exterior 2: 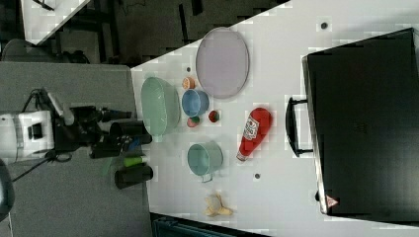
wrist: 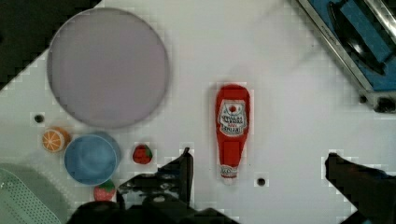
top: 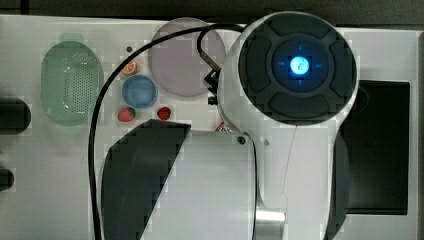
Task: Pick ketchup from plate and place it on table.
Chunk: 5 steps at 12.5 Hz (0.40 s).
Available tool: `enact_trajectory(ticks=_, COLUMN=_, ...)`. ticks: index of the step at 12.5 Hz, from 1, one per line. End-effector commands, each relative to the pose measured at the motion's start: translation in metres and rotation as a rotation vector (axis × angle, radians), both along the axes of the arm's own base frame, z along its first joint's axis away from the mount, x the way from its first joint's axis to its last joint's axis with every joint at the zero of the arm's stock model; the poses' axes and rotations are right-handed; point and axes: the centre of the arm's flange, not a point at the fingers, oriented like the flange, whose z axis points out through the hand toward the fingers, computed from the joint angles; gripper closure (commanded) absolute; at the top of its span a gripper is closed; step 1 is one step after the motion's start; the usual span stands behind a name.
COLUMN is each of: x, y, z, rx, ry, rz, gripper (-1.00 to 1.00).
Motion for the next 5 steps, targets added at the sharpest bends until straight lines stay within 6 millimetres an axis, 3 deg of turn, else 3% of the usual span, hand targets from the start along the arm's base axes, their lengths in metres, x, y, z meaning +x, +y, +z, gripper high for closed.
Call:
enact_trajectory(ticks=1, x=0.0044, y=-0.0026, z=-0.0175, rx=0.008, ry=0.046, rz=-0.043, gripper=-1.0)
enact_trajectory(ticks=5, x=0.0048, y=-0.0026, z=-0.0206, rx=0.009, ry=0.053, rz=-0.043, gripper=-1.0)
